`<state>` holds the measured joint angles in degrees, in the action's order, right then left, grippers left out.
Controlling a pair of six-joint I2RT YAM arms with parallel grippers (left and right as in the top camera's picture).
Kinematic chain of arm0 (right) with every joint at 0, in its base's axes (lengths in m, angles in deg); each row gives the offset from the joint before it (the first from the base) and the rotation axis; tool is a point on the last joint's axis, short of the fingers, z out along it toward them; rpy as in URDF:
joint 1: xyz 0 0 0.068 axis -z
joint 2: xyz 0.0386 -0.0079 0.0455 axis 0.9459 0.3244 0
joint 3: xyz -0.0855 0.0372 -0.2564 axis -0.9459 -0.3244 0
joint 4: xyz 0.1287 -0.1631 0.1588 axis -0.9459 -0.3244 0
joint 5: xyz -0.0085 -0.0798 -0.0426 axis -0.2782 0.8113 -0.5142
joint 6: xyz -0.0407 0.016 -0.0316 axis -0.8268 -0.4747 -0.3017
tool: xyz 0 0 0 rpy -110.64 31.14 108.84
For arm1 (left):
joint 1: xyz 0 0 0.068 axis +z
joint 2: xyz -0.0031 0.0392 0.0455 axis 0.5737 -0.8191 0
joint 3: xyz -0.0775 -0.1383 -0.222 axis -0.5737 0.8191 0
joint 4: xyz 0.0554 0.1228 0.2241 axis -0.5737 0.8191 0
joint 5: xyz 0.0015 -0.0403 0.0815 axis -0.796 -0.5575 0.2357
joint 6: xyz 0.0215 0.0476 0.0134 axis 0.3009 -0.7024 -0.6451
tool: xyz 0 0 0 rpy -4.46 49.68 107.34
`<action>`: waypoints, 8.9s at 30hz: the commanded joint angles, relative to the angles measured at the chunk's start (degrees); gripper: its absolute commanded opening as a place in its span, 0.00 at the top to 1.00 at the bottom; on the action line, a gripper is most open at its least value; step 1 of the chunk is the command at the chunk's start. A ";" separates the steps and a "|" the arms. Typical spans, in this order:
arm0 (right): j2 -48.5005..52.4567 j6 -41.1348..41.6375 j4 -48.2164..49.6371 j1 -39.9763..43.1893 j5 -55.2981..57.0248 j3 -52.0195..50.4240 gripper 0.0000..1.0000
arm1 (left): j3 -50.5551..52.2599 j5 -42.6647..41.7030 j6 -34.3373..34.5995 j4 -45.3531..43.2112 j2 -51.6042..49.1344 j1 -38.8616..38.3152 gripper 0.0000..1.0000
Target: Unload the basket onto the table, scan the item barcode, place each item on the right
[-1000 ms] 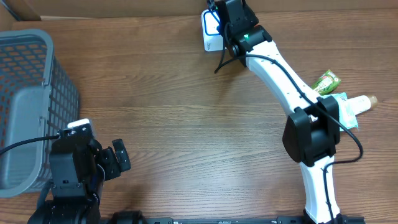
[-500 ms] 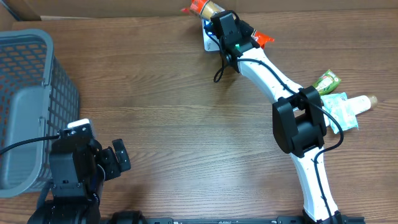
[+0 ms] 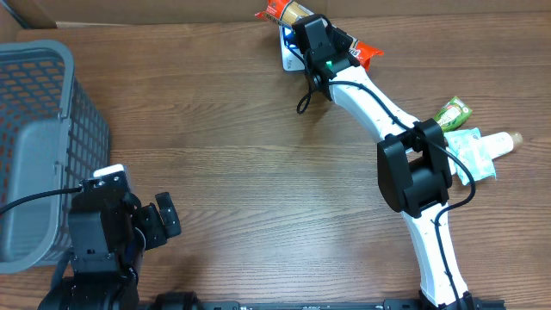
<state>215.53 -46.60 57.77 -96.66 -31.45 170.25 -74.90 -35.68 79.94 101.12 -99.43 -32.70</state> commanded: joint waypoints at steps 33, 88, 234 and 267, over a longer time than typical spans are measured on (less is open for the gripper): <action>-45.35 92.41 -56.68 16.61 -27.52 2.27 0.96 | 0.11 0.92 0.57 -0.20 0.20 0.31 0.00; -53.79 74.14 -43.32 29.40 -40.65 -26.10 0.10 | 0.11 0.92 0.57 -0.20 0.20 0.31 0.00; -139.08 44.87 22.77 21.31 -48.74 -118.81 0.00 | 58.31 -4.39 -10.45 -74.58 36.39 0.31 0.00; -139.08 44.87 22.77 21.31 -48.74 -118.81 0.00 | 66.29 -5.27 -10.01 -70.01 41.92 -0.20 0.00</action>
<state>76.95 -1.91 80.21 -74.93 -79.91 52.05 -8.85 -40.27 70.80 31.13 -58.16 -32.72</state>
